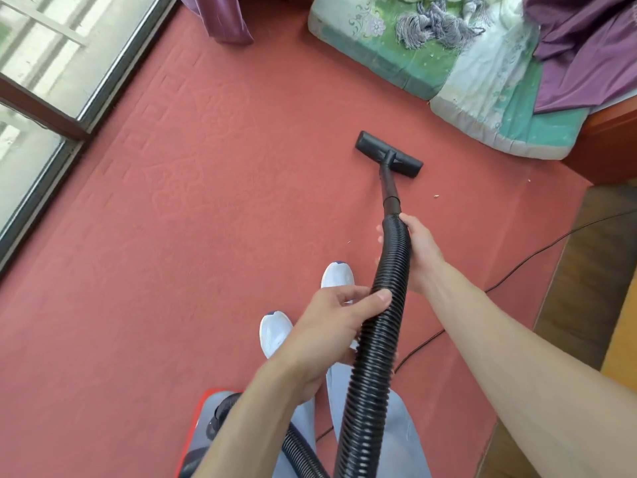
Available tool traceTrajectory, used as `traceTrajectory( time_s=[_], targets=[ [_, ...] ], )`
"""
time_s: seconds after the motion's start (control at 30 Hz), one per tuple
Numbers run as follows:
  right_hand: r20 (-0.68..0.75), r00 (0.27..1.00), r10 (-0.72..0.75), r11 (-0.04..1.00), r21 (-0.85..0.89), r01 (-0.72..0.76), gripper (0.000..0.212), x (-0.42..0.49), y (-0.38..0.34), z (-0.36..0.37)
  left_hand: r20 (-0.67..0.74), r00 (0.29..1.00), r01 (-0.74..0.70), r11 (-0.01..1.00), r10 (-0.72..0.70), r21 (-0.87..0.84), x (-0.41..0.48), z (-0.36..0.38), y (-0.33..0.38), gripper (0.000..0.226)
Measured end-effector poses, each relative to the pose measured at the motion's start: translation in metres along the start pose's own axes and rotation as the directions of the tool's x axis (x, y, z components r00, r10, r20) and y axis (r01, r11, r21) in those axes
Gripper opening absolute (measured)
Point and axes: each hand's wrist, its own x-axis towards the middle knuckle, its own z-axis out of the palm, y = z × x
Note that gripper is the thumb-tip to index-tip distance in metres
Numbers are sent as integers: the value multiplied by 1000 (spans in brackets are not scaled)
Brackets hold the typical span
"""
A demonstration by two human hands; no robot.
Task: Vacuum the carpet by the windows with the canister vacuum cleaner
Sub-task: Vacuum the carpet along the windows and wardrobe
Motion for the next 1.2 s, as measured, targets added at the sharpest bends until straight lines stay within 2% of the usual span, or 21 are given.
traceTrajectory(
  time_s=[0.17,0.3,0.37,0.43,0.5,0.57,0.6,0.63,0.7,0.8,0.9,1.07,1.2],
  targets=[
    [14,992,127,991,-49,-126,30,-42,21,-5,226,971,66,995,-80,71,-28,-22,2,41],
    [47,978,205,969,-148,-197,31,-79,37,-6,446,889,62,993,-101,102,-51,-46,5,28],
    [53,975,215,967,-148,-206,29,-86,45,-6,485,869,67,995,-97,78,-59,-49,0,33],
    [61,975,214,968,-145,-203,25,-86,52,-6,472,876,97,995,-96,21,-60,-44,-8,48],
    [75,979,189,976,-122,-179,26,-78,54,-5,420,905,89,996,-75,-15,-59,-32,-16,46],
    [48,986,159,978,-142,-151,28,-62,55,-5,269,963,27,1000,-25,-2,-54,-20,-26,39],
    [26,990,138,978,-158,-132,29,-54,55,-6,179,984,5,1000,-5,-2,-51,-13,-32,42],
    [1,995,104,978,-180,-102,30,-46,54,-9,107,994,0,1000,1,-6,-47,-6,-38,46],
    [-7,999,45,964,-261,-46,36,-33,54,-17,30,999,-22,1000,22,-1,-41,8,-51,39],
    [12,1000,10,948,-319,-5,46,-27,58,-30,33,997,-65,998,65,-28,-40,24,-68,31],
    [48,995,92,945,-319,-72,35,-50,70,-48,112,988,-104,994,106,-27,-54,30,-86,38],
    [129,960,251,923,-332,-196,27,-103,92,-92,185,980,-71,997,68,9,-95,45,-112,57],
    [126,953,276,920,-323,-224,25,-119,100,-102,148,987,-72,996,65,43,-110,60,-130,47]
  ],
)
